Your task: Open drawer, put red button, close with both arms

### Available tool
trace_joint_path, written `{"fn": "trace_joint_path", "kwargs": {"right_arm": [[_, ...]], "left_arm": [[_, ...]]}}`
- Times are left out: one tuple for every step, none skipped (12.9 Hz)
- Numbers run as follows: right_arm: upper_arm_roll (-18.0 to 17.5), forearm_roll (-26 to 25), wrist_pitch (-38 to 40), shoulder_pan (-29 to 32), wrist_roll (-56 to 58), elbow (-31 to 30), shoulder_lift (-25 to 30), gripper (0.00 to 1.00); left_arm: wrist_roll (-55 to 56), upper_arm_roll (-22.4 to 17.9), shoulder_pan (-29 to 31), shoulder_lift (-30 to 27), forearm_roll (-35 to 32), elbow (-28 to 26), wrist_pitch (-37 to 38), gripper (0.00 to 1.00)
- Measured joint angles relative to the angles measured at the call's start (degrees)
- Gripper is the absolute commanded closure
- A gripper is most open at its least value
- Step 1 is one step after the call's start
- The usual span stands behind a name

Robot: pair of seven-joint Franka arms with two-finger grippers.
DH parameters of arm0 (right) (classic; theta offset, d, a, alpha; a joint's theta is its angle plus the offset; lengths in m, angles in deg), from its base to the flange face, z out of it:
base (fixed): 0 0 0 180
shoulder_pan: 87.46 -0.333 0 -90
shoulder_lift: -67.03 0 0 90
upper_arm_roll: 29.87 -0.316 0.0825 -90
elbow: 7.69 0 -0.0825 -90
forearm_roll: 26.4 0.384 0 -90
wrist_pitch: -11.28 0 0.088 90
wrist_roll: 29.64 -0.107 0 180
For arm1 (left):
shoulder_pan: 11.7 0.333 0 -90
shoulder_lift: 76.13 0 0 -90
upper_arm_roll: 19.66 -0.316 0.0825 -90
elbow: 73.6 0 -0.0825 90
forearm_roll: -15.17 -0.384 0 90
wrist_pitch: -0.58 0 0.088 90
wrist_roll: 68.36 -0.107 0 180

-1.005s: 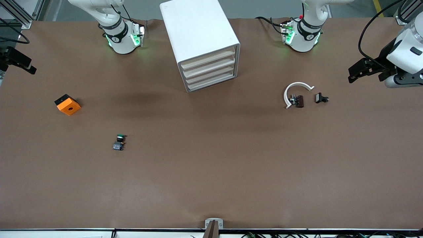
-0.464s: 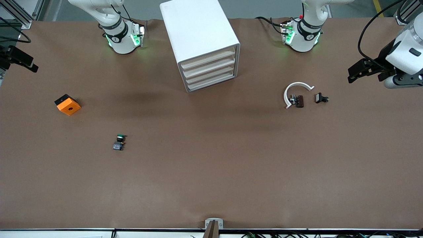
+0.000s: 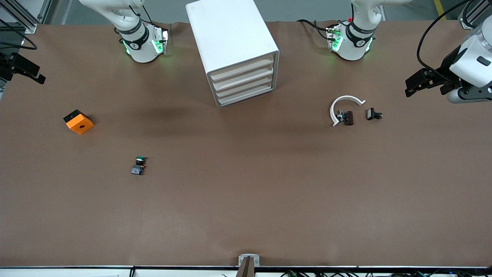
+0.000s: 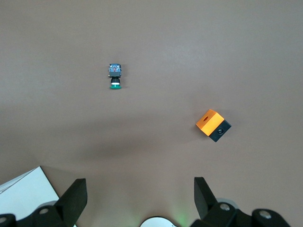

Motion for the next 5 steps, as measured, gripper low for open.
{"fn": "trace_joint_path", "kwargs": {"right_arm": [[0.0, 0.0, -0.1, 0.0, 0.7, 0.0, 0.0, 0.00], [0.0, 0.0, -0.2, 0.0, 1.0, 0.0, 0.0, 0.00], [0.0, 0.0, -0.4, 0.0, 1.1, 0.0, 0.0, 0.00], [0.0, 0.0, -0.6, 0.0, 1.1, 0.0, 0.0, 0.00], [0.0, 0.0, -0.9, 0.0, 1.2, 0.0, 0.0, 0.00]], "left_arm": [[0.0, 0.0, 0.0, 0.0, -0.2, -0.1, 0.0, 0.00], [0.0, 0.1, 0.0, 0.0, -0.6, -0.1, 0.0, 0.00], [0.0, 0.1, 0.0, 0.0, -0.9, 0.0, 0.0, 0.00], [0.0, 0.2, 0.0, 0.0, -1.0, 0.0, 0.0, 0.00], [0.0, 0.3, 0.0, 0.0, -1.0, 0.0, 0.0, 0.00]]}}
